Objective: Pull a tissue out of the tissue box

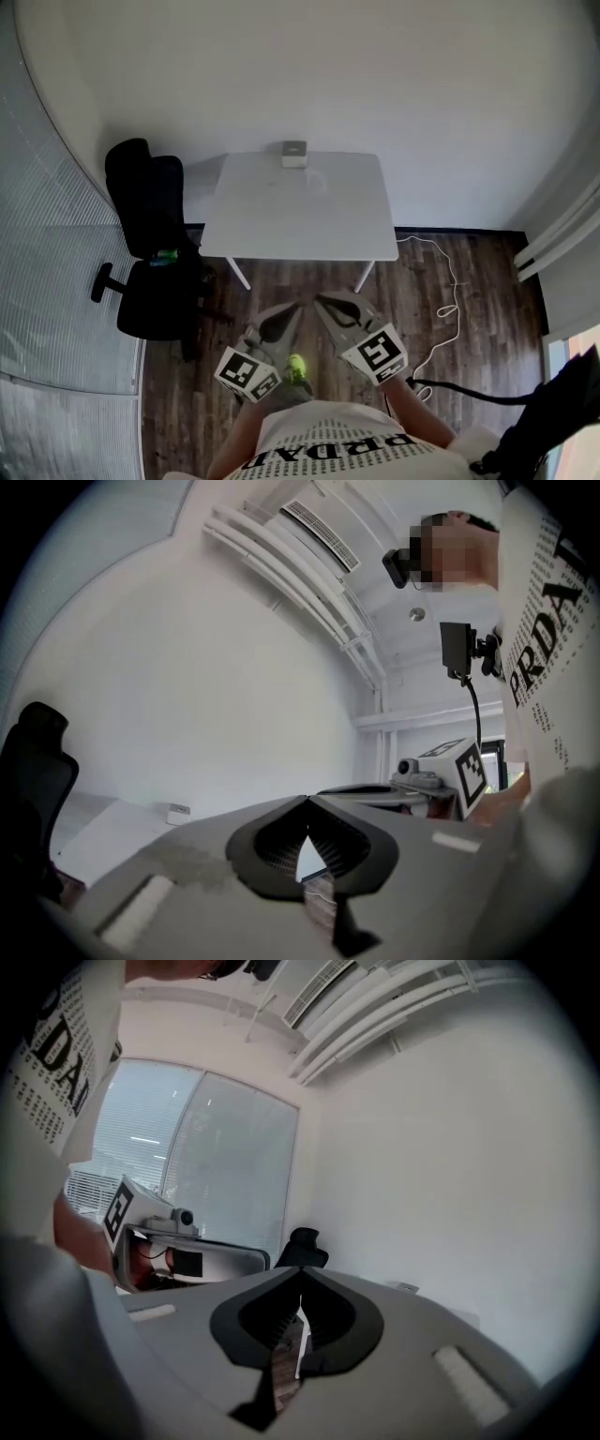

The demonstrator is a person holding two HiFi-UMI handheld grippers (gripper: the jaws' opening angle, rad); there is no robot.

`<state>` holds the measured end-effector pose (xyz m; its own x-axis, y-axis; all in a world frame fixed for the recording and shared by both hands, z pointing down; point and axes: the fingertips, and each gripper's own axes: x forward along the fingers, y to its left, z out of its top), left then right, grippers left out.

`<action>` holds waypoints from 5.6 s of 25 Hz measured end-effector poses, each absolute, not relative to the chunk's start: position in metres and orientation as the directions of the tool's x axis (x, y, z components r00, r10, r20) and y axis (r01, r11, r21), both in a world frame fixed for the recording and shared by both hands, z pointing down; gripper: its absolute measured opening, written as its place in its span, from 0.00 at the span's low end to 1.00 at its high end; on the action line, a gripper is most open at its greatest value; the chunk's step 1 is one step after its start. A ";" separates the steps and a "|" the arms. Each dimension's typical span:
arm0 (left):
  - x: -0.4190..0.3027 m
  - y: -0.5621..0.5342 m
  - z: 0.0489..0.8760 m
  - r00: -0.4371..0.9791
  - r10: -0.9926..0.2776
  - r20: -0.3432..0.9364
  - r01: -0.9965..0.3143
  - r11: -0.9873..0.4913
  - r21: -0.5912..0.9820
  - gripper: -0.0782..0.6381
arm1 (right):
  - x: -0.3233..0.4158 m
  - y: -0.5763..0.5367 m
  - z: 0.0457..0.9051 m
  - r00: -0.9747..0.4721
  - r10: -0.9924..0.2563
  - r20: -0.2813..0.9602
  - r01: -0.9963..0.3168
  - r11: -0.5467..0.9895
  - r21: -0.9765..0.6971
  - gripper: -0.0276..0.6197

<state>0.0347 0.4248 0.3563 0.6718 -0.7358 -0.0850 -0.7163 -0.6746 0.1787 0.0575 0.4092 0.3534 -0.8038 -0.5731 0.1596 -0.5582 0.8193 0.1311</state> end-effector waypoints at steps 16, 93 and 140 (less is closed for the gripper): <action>-0.030 0.289 0.358 0.735 -0.669 -0.107 -0.646 -0.740 0.189 0.10 | -0.003 0.270 0.342 -0.753 -0.644 0.134 -0.629 0.765 0.140 0.06; -0.074 -0.214 0.389 0.733 -0.680 -0.021 -0.662 -0.720 0.207 0.10 | -0.045 -0.233 0.399 -0.705 -0.640 0.307 -0.634 0.762 0.132 0.06; -0.113 -0.374 0.571 0.662 -0.742 0.105 -0.704 -0.567 0.428 0.10 | -0.058 -0.439 0.659 -0.478 -0.443 0.758 -0.741 0.667 -0.078 0.19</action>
<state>-0.1132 -0.3739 0.5711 0.6618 -0.7423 0.1050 -0.7040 -0.5671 0.4276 -0.0584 -0.4387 0.6588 -0.4784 -0.4432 0.7581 -0.7411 0.6669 -0.0778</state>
